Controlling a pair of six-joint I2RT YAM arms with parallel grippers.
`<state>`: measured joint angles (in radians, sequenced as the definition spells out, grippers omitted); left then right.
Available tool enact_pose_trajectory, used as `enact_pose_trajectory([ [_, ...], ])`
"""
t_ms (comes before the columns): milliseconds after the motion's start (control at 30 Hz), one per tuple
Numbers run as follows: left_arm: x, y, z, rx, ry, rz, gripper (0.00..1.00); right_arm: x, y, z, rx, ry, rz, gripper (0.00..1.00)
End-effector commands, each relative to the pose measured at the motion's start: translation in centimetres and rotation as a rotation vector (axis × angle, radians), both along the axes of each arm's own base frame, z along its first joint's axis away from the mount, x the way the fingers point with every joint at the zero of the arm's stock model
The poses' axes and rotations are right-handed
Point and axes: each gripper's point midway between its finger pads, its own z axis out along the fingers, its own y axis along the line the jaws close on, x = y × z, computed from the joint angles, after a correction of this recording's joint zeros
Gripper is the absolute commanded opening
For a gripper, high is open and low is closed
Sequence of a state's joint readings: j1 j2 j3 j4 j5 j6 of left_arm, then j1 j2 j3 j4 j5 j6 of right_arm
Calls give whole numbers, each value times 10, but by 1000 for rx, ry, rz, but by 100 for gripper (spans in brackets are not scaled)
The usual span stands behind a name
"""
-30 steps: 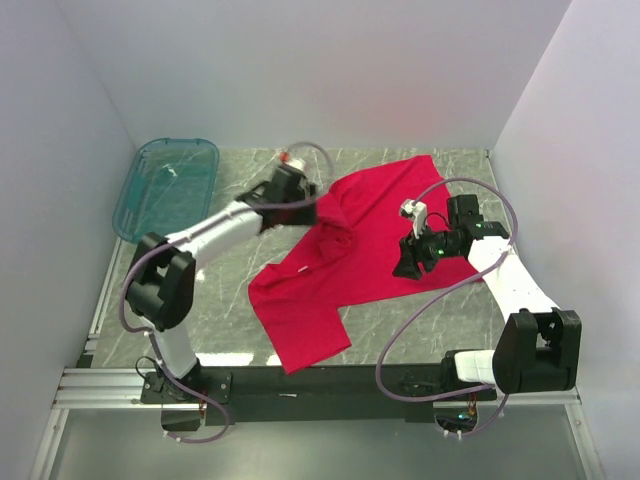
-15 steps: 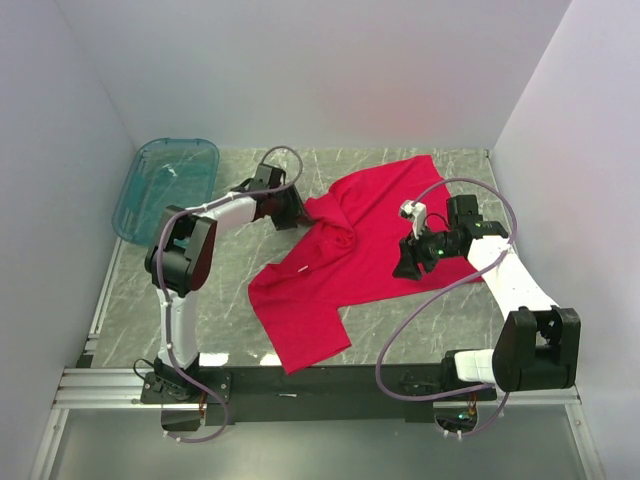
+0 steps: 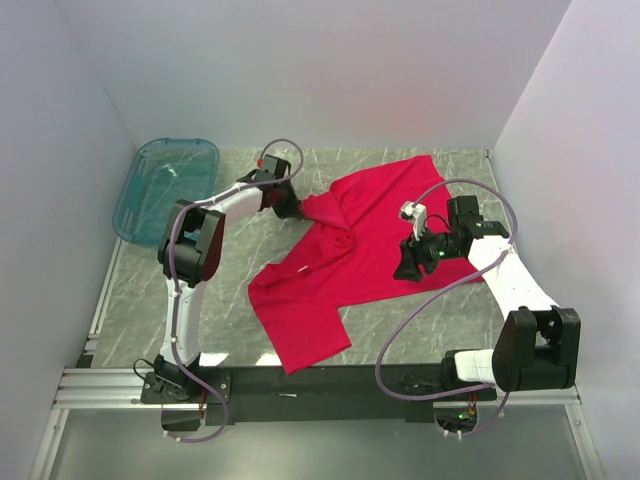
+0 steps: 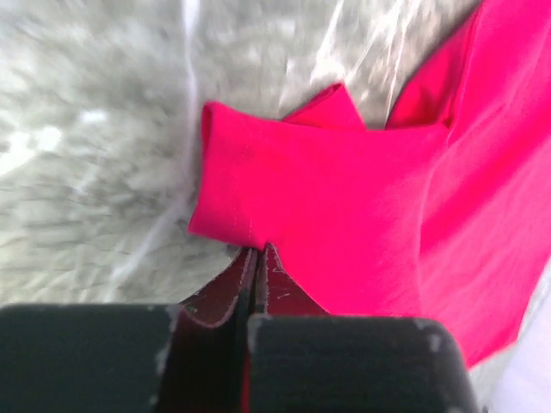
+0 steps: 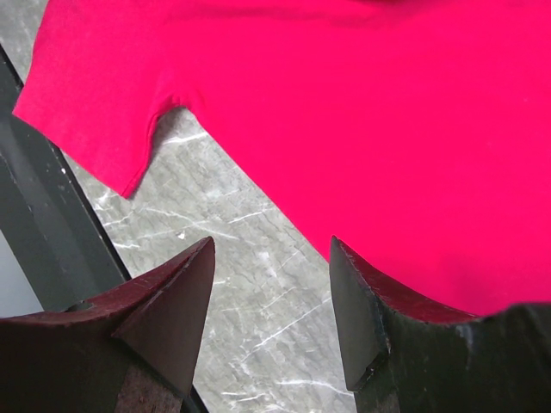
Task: Fold and stack the t-shirts
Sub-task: Flatten the tshirt out
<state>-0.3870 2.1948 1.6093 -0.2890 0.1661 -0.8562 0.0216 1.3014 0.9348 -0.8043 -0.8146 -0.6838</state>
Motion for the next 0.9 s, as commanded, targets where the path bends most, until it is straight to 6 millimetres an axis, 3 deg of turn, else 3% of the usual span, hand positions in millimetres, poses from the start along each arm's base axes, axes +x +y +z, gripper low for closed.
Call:
enact_pose_trajectory([
  [0, 36, 17, 43, 85, -134, 40, 0, 1, 2, 14, 31, -35, 19, 62],
  [67, 48, 27, 62, 133, -184, 55, 0, 1, 2, 14, 32, -37, 23, 62],
  [100, 65, 32, 91, 170, -268, 68, 0, 0, 2, 15, 33, -40, 22, 62],
  [133, 76, 43, 106, 217, -312, 109, 0, 0, 2, 16, 33, -43, 22, 62],
  [167, 90, 46, 140, 233, -392, 115, 0, 1, 1, 16, 31, -47, 19, 62],
  [233, 104, 55, 175, 279, -483, 147, 0, 1, 1, 16, 32, -46, 18, 62],
  [267, 114, 66, 209, 323, -567, 196, 3, 0, 1, 16, 34, -42, 18, 62],
  [300, 120, 74, 224, 350, -607, 227, 15, 0, 1, 16, 35, -41, 20, 62],
  [333, 126, 89, 237, 406, -642, 286, 54, 0, 1, 17, 36, -43, 19, 62],
  [367, 129, 96, 259, 436, -691, 310, 78, 0, 2, 17, 38, -44, 20, 62],
  [400, 133, 101, 261, 458, -696, 317, 90, 0, 2, 17, 39, -43, 22, 62],
  [433, 134, 109, 269, 476, -707, 335, 97, -1, 2, 17, 39, -42, 23, 62],
  [533, 123, 127, 292, 524, -748, 390, 98, -1, 2, 17, 41, -44, 26, 62],
  [567, 116, 130, 264, 562, -701, 361, 98, -1, 2, 17, 38, -44, 25, 62],
  [600, 104, 135, 281, 551, -728, 369, 98, -1, 2, 16, 36, -42, 23, 63],
  [633, 99, 135, 279, 549, -729, 358, 97, 0, 1, 15, 33, -42, 21, 62],
  [667, 91, 136, 252, 563, -675, 321, 97, 0, 1, 14, 30, -35, 17, 62],
  [700, 82, 130, 253, 519, -671, 271, 97, 3, -2, 12, 16, -39, 2, 63],
  [833, 34, 105, 185, 412, -464, 62, 88, 11, -11, 6, -37, -45, -60, 62],
  [867, 15, 102, 152, 380, -377, 38, 87, 13, -13, 6, -47, -53, -68, 62],
])
